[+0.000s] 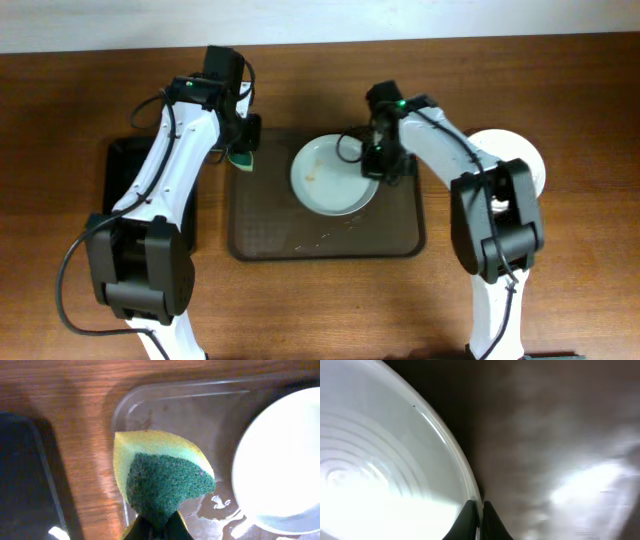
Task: Clean dirty plates on tray and stack at the side
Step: 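Grasp the last plate on the tray with the right gripper, then scrub the last plate with the sponge in the left gripper, then carry the last plate right and stack it on the pile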
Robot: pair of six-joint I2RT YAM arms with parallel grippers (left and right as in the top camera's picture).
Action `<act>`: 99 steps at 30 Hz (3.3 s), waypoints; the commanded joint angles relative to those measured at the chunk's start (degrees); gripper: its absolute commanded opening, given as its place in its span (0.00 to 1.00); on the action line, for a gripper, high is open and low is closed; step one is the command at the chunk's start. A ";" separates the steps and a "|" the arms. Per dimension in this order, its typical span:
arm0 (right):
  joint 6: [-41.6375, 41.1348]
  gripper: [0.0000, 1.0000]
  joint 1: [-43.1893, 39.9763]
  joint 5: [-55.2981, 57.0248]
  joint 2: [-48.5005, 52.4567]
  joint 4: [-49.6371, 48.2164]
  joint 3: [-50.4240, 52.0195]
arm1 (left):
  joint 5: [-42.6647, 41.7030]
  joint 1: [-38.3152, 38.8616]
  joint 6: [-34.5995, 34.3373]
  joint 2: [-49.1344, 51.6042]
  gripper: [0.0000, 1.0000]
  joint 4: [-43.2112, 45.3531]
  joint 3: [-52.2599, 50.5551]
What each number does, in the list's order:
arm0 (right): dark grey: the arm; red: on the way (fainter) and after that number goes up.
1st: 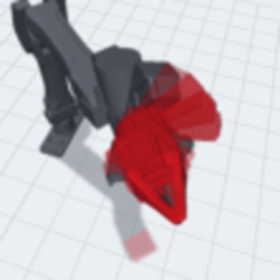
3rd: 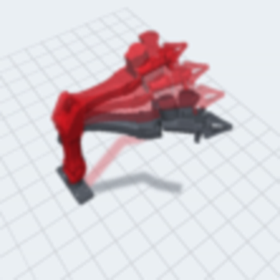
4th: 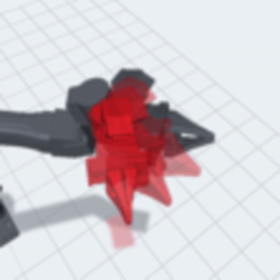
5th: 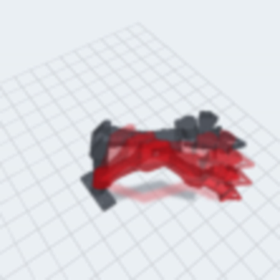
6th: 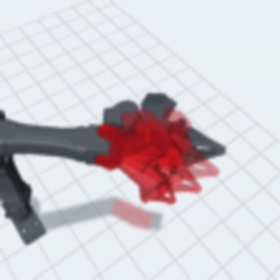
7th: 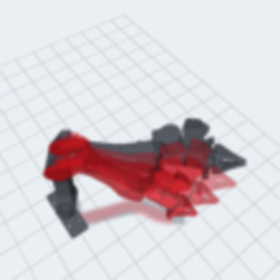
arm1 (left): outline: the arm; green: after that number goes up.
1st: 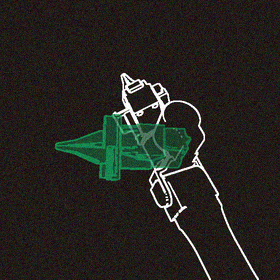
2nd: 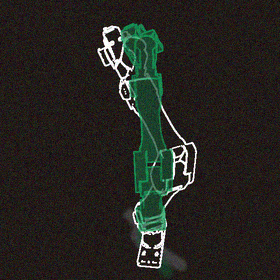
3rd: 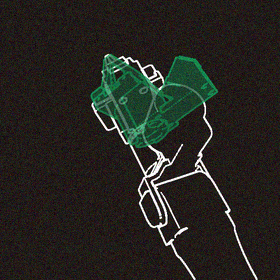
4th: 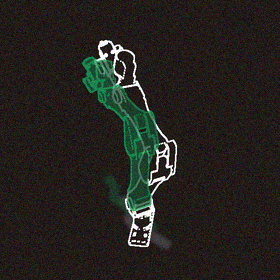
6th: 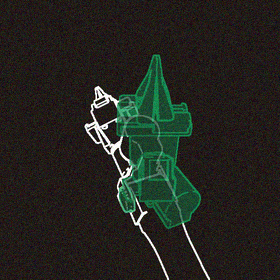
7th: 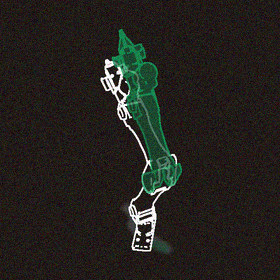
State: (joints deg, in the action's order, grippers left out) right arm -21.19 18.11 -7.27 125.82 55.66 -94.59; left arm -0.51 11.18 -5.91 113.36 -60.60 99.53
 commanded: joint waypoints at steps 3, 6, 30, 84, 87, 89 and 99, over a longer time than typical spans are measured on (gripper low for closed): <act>-0.15 0.04 6.21 -2.82 1.05 -2.56 2.03 | -15.06 0.33 9.88 -0.24 0.01 12.81 -10.21; -0.28 0.04 6.69 -2.86 1.09 -3.08 2.08 | -17.31 0.81 7.23 1.16 0.01 18.86 -14.53; -0.68 0.04 6.69 -2.84 1.09 -4.09 2.14 | -0.66 5.97 -8.59 13.03 0.01 20.11 -11.04; -12.28 0.04 -23.30 59.19 -32.46 17.40 2.08 | -22.18 -5.95 12.04 13.07 0.01 -16.59 23.47; -11.23 0.04 -21.18 56.50 -32.46 17.18 2.05 | -22.18 -5.92 12.04 13.07 0.01 -16.59 23.47; -6.19 0.04 -16.85 50.12 -32.46 15.56 2.05 | -22.18 -5.92 12.04 13.07 0.01 -16.57 23.47; -7.91 0.04 16.92 82.44 -30.88 12.72 2.08 | -22.18 -5.92 12.04 13.07 0.01 -16.41 23.47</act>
State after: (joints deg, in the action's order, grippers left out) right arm -27.62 30.24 57.91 94.19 68.47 -92.44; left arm -22.65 5.19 4.99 126.23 -77.12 122.37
